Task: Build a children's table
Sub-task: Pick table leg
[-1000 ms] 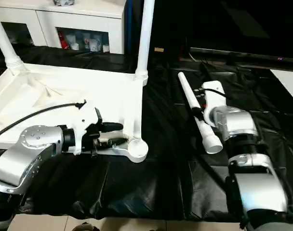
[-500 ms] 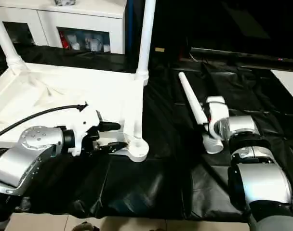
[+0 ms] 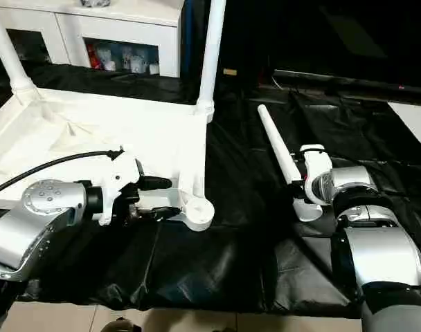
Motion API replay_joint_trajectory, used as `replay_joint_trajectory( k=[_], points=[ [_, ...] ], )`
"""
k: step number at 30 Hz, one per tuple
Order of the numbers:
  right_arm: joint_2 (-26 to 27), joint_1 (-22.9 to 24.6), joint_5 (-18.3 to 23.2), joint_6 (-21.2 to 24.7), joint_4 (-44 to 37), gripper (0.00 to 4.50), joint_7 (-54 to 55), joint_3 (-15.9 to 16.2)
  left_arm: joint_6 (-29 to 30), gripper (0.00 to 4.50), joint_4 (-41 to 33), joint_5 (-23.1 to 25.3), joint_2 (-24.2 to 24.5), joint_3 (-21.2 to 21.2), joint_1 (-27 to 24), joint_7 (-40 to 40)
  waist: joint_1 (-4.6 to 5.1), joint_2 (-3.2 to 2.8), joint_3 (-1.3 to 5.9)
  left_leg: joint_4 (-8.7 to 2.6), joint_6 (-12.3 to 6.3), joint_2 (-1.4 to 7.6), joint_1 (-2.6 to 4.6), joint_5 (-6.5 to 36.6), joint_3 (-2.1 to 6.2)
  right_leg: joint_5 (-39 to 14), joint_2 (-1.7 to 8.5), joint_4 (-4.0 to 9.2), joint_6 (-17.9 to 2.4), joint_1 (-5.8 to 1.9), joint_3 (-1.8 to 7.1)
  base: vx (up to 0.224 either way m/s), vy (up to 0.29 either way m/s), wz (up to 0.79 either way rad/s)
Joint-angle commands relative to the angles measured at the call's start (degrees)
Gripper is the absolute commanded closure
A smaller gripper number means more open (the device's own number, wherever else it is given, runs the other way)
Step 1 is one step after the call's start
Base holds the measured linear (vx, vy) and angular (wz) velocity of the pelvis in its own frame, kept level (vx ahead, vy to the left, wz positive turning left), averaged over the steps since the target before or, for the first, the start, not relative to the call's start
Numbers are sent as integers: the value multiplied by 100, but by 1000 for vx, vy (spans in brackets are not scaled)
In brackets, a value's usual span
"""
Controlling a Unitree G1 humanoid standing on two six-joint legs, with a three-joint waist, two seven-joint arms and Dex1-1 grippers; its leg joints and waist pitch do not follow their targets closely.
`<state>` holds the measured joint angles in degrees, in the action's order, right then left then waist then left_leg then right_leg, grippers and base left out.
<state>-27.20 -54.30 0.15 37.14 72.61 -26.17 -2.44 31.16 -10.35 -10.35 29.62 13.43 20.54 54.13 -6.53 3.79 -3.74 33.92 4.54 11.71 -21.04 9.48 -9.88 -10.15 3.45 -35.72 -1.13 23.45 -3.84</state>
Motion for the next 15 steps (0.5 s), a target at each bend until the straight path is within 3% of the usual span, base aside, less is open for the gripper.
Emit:
replay_joint_trajectory(
  k=[1,6,8,9,10,11,12,14,15],
  points=[
    [-112,-15,102,-33,101,261,118,-179,-28,120,-71,-1,9,35,67,-37,-5,2,386,-351,262,120,66,1415,-5,-1794,414,437,-906,-253,251,0,0,0],
    [-118,71,755,-372,-161,261,-5,-882,-219,120,234,148,-379,-171,306,-630,-11,-44,397,-346,256,109,52,1490,0,-1644,406,441,-929,-274,245,0,0,0],
    [-70,168,1114,-559,-403,261,-222,-1223,-205,120,418,164,-675,-286,447,-1007,-30,-109,410,-339,236,110,61,1500,9,-1549,409,432,-943,-291,246,0,0,0],
    [-15,261,1349,-688,-612,261,-376,-1447,-193,120,501,114,-853,-357,518,-1173,-26,-98,411,-337,212,105,46,1467,8,-1491,410,441,-950,-303,243,0,0,0],
    [-15,261,1349,-688,-612,261,-376,-1447,-193,120,501,114,-853,-357,518,-1173,-45,-68,424,-328,158,113,61,1412,5,-1408,418,436,-967,-305,242,0,0,0],
    [115,493,1729,-865,-1106,261,-679,-1762,-169,120,616,32,-1153,-491,628,-1473,-39,-84,420,-339,118,100,26,1315,8,-1344,407,425,-1015,-329,235,0,0,0],
    [204,666,1919,-914,-1461,262,-854,-1892,-212,120,682,-9,-1323,-567,694,-1648,-60,-116,424,-331,80,110,43,1318,-2,-1241,405,457,-991,-323,241,0,0,0],
    [299,842,2093,-943,-1826,262,-1016,-1988,-241,120,744,-42,-1464,-628,758,-1803,-71,-79,455,-322,18,107,27,1130,18,-1032,406,403,-1068,-350,223,0,0,0],
    [403,1029,2267,-973,-2218,262,-1187,-2062,-237,120,806,-74,-1589,-685,825,-1939,-58,-106,446,-328,-10,98,8,1100,15,-977,395,403,-1081,-359,229,0,0,0]
  ],
)
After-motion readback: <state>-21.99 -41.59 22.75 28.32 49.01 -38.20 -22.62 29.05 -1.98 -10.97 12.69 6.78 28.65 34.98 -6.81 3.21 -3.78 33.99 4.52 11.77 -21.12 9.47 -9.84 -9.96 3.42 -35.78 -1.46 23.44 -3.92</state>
